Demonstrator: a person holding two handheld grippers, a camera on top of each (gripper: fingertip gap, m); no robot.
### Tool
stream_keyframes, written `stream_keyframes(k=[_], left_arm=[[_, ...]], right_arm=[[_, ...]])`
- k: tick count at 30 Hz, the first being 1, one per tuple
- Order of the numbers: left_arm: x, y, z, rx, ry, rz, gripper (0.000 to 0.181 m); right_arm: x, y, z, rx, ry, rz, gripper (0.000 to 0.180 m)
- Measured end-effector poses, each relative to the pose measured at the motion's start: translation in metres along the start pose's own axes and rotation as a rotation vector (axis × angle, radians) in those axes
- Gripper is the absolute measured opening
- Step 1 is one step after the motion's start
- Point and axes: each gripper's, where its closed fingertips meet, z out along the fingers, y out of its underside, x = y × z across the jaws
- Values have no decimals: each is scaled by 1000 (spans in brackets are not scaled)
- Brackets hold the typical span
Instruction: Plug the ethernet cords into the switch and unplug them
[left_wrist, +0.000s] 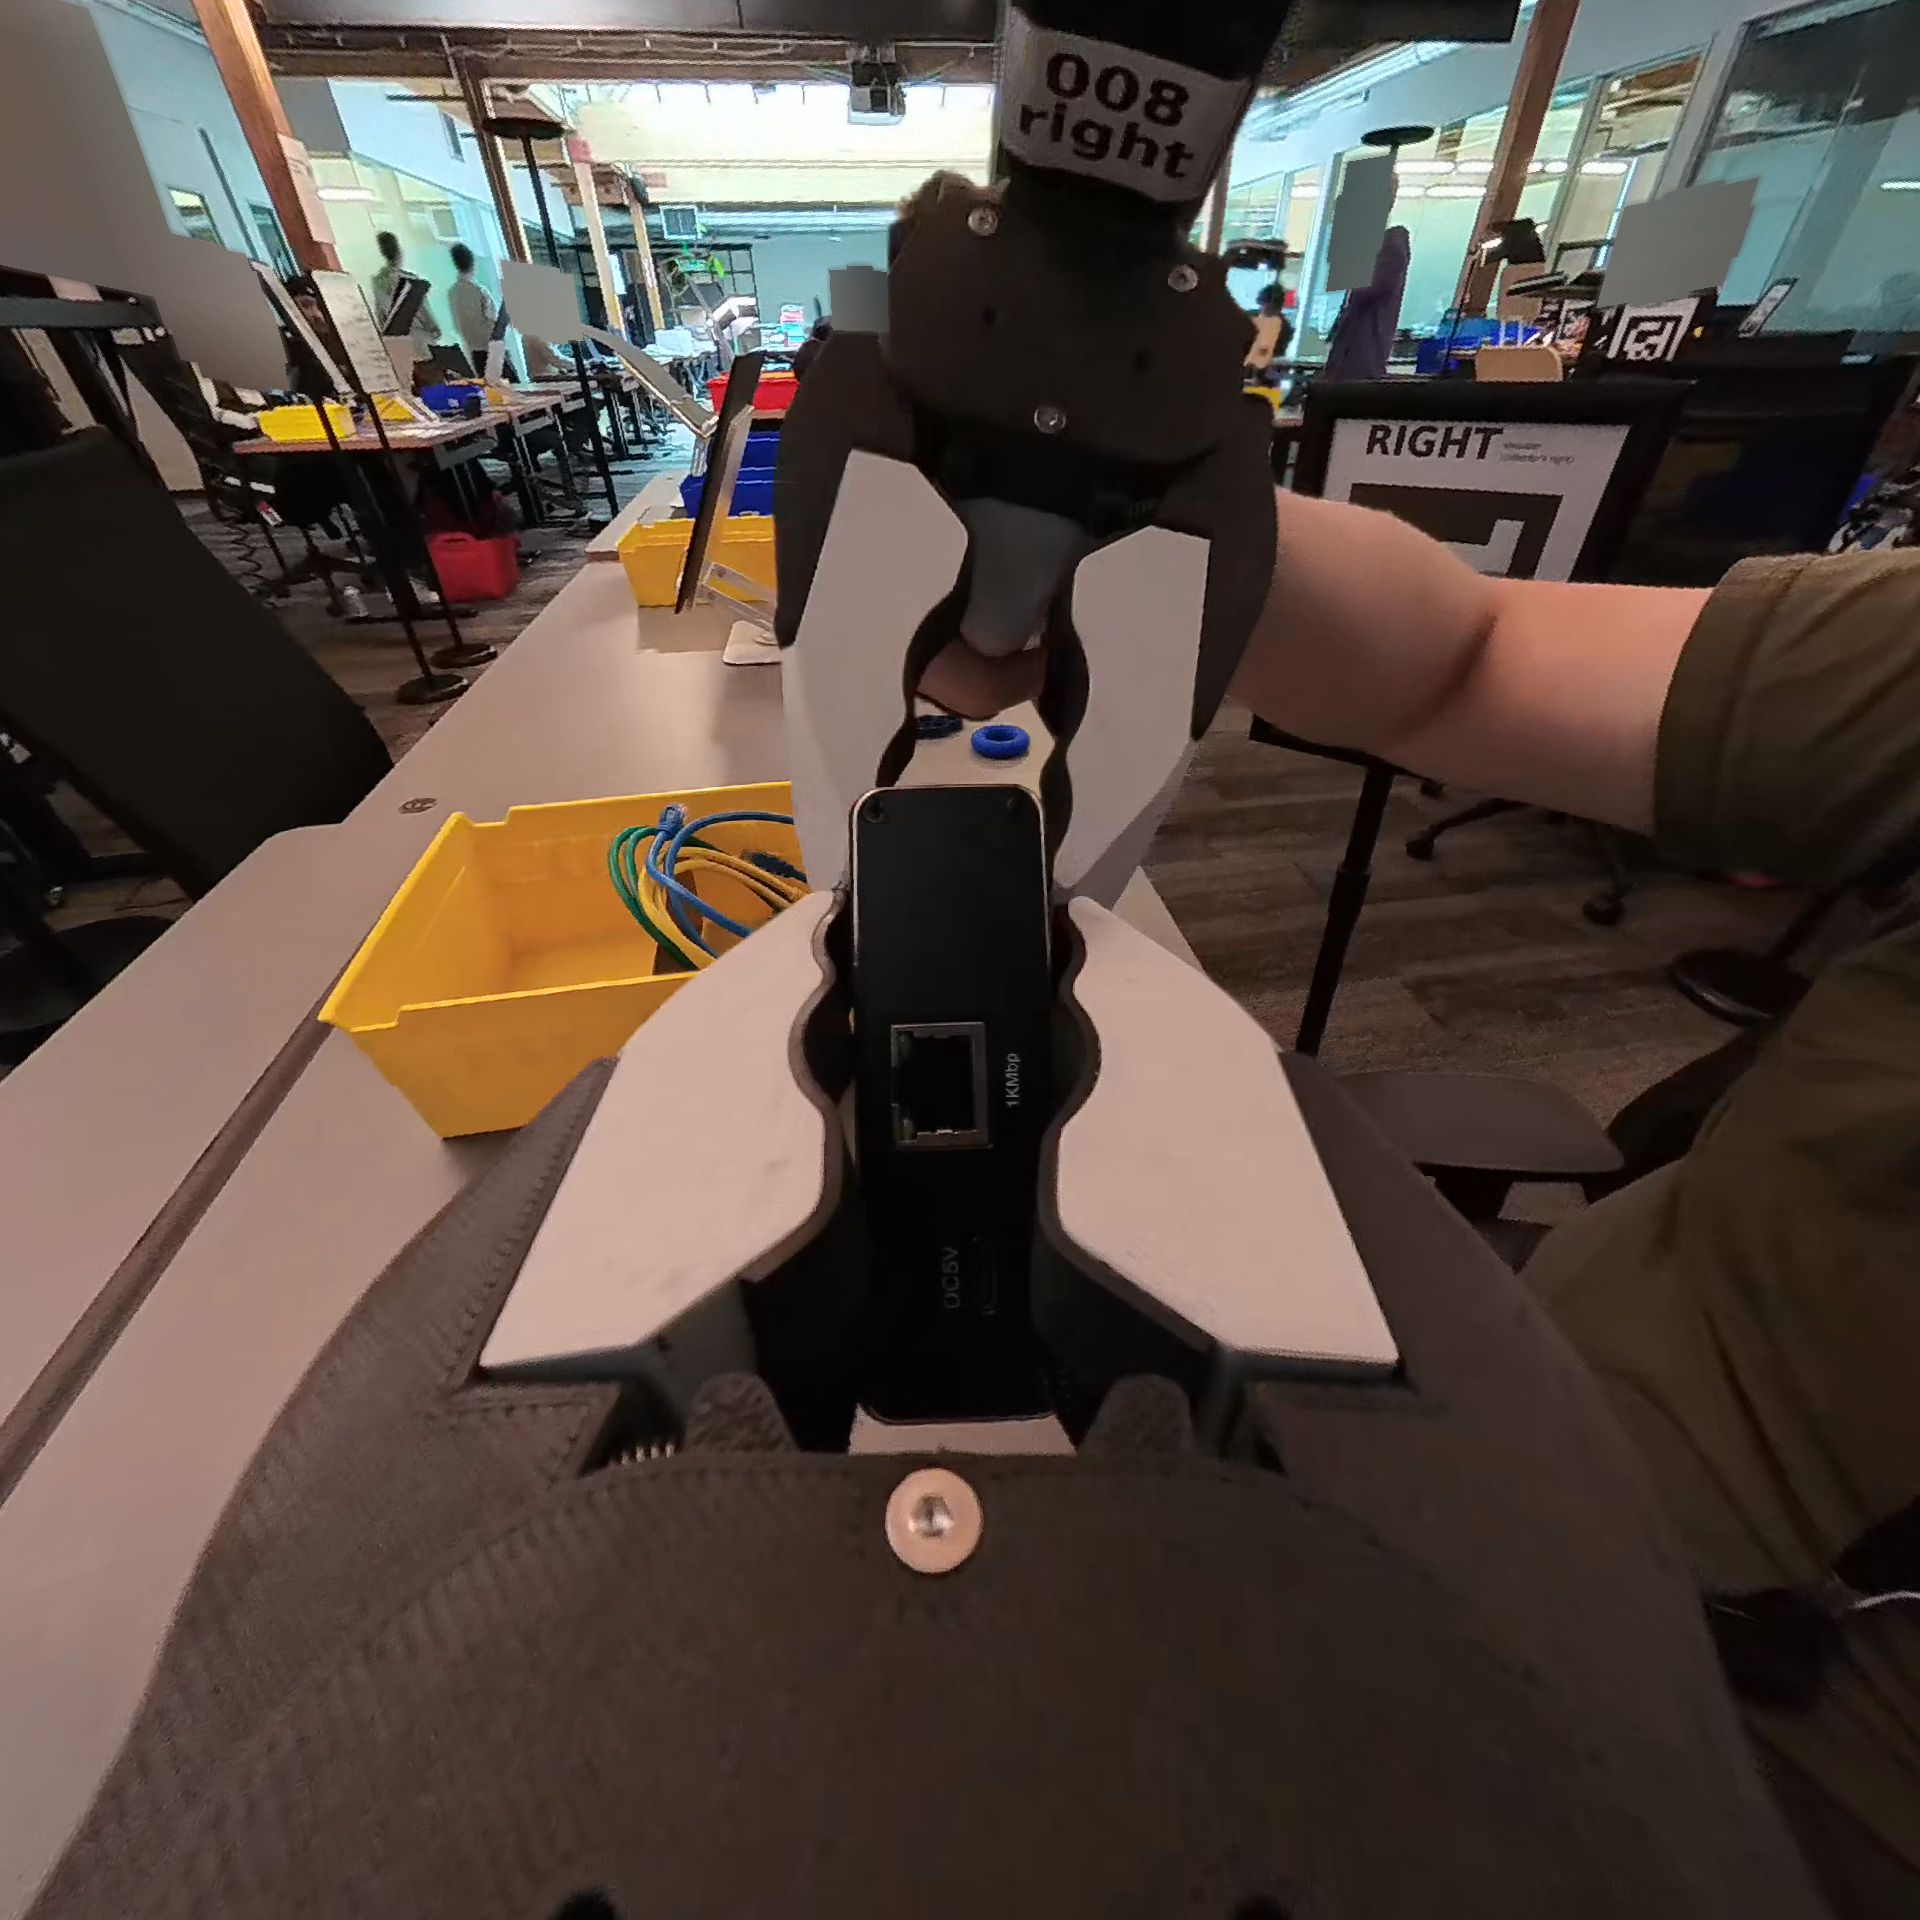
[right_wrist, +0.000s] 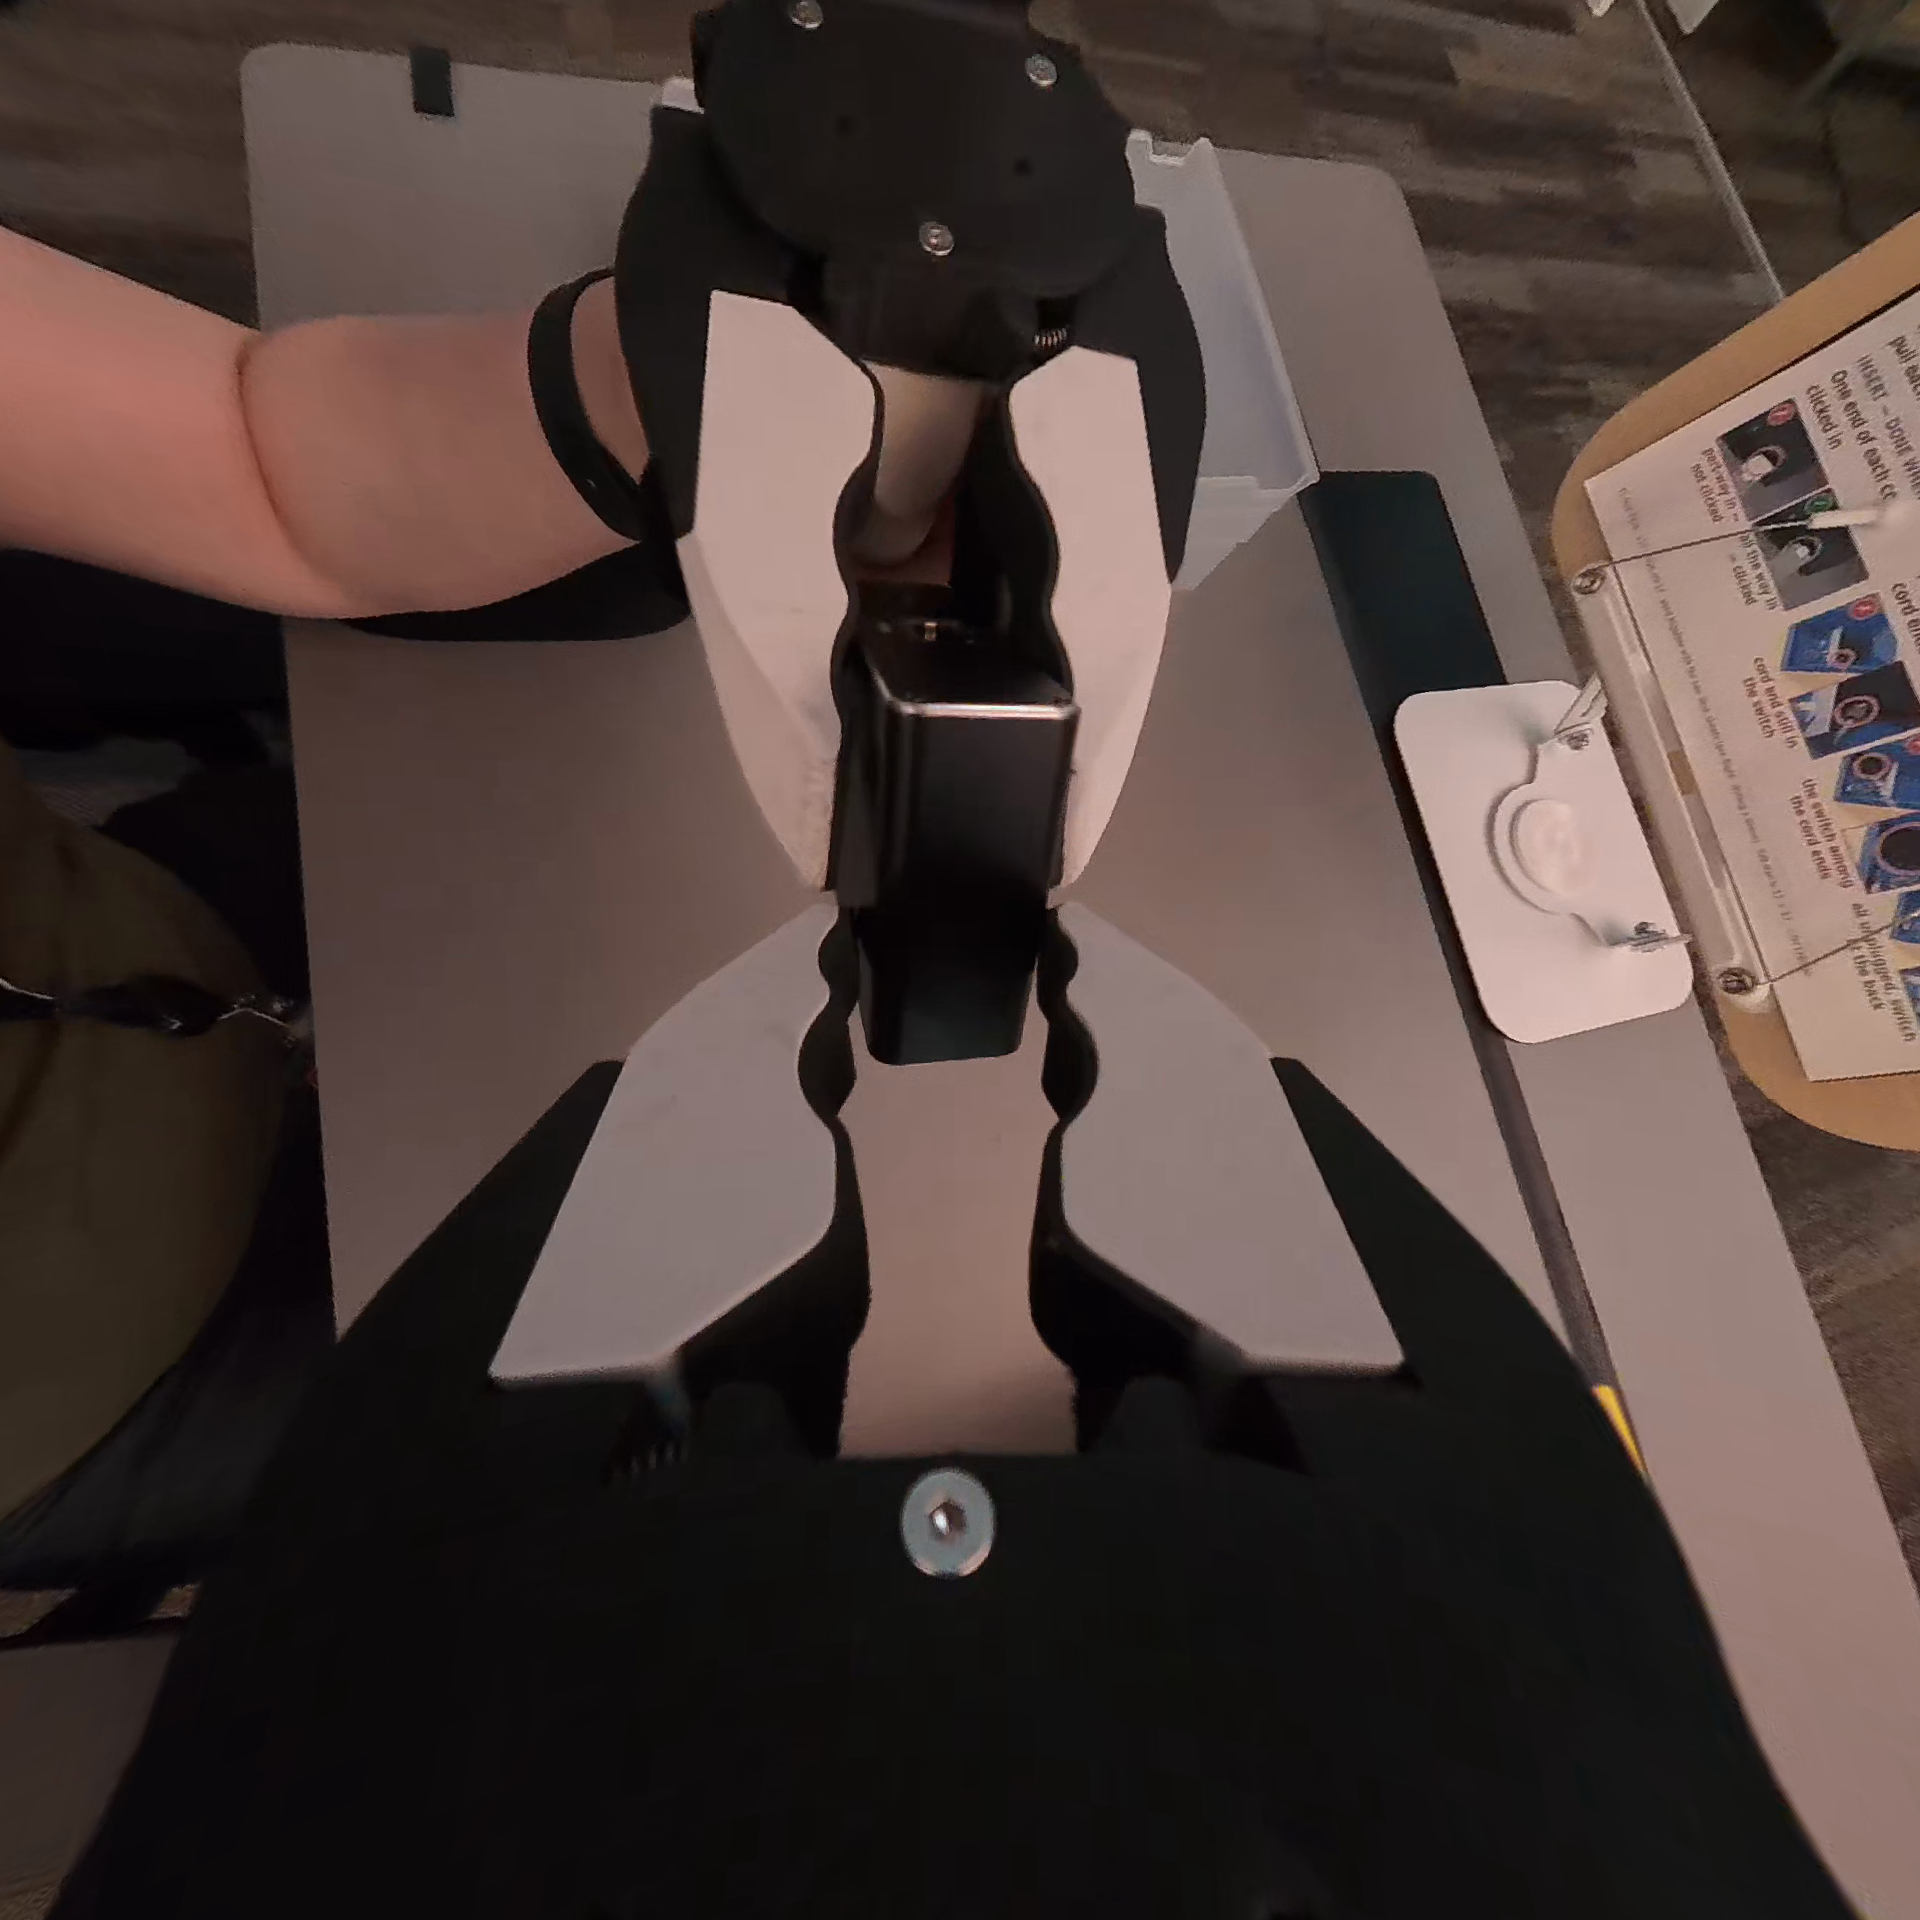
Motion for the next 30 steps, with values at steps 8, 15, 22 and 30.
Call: stream_keyframes(k=[8, 15, 22, 30], left_arm=[[1, 13, 0, -96, -8, 55, 34], [-1, 13, 4, -113, -60, 154, 32], [-22, 14, -3, -120, -185, 136, 47], [-63, 26, -42, -249, -432, 116, 51]], right_arm=[[-3, -3, -10, 68, 15, -43, 32], [0, 8, -7, 11, 45, -44, 42], [19, 20, -8, -55, 113, -114, 33], [211, 198, -93, -643, 620, 272, 33]])
